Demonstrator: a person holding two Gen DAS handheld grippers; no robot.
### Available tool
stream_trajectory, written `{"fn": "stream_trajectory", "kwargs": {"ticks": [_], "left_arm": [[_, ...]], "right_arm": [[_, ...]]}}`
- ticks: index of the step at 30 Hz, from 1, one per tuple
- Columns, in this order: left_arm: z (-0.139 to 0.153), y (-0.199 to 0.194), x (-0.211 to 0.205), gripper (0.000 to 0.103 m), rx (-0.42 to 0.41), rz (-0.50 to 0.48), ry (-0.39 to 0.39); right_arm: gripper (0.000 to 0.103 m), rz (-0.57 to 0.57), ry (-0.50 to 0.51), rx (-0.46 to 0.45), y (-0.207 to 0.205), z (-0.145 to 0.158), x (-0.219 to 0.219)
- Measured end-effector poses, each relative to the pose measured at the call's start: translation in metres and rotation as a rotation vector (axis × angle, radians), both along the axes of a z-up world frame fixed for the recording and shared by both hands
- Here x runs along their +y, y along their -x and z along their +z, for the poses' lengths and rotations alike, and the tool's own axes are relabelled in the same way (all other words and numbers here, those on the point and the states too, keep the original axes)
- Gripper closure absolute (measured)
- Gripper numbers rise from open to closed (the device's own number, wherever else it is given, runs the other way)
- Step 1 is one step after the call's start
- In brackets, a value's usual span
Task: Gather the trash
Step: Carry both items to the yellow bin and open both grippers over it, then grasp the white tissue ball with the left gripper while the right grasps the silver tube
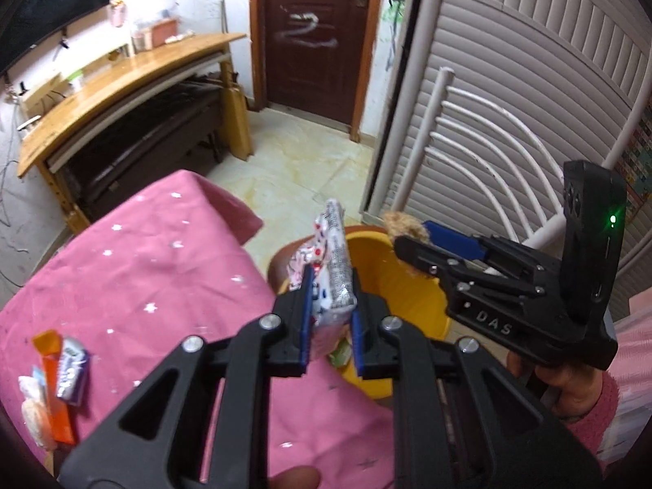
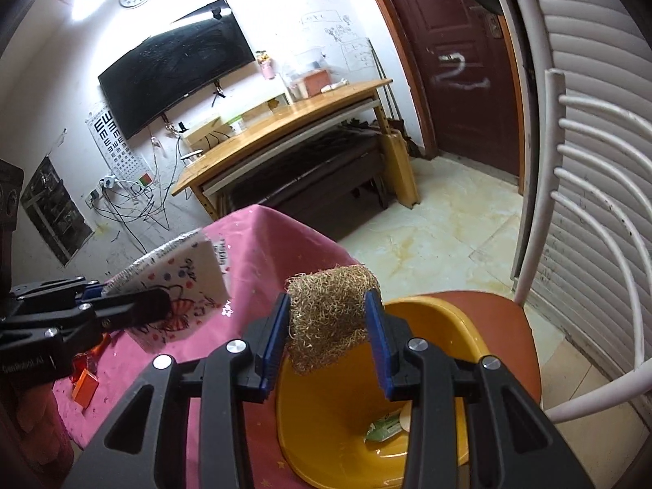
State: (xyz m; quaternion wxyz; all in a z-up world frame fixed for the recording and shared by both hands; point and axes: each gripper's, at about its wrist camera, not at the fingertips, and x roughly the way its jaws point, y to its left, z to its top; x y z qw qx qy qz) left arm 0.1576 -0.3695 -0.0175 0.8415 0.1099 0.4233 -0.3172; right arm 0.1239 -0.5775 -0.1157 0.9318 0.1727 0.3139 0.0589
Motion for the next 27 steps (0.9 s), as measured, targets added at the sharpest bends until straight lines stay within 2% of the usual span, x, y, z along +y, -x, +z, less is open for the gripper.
{"fn": "stream_trajectory", "kwargs": {"ticks": [4, 6, 7, 8, 9, 16, 22, 27], "left_arm": [[-0.01, -0.004, -0.016, 0.086, 0.035, -0.017, -0.008], [-0.012, -0.006, -0.018, 0.076, 0.043, -0.016, -0.007], [-0.013, -0.006, -0.02, 0.071, 0.045, -0.016, -0.008], [-0.013, -0.007, -0.021, 0.06, 0.045, -0.017, -0.007], [-0.012, -0.007, -0.021, 0.055, 0.041, -0.015, -0.007], [-0.009, -0.004, -0.008, 0.054, 0.031, 0.013, -0.001], [0.009, 0.004, 0.035, 0.041, -0.02, 0.077, 0.037], [0.021, 0.001, 0.1, 0.032, -0.052, 0.197, 0.062]], "right_arm": [[0.068, 0.0, -0.004, 0.038, -0.004, -0.01, -0.004], [0.063, -0.008, -0.005, 0.056, -0.006, -0.015, -0.006], [0.055, -0.01, -0.008, 0.06, -0.006, -0.016, -0.006], [0.048, -0.012, -0.014, 0.062, -0.007, -0.018, -0.007], [0.047, -0.014, -0.016, 0.063, -0.007, -0.019, -0.009], [0.046, 0.002, -0.016, 0.041, -0.006, -0.015, -0.003], [0.038, 0.071, 0.005, -0.02, -0.006, 0.005, 0.032], [0.034, 0.176, 0.02, -0.046, -0.014, 0.018, 0.08]]}}
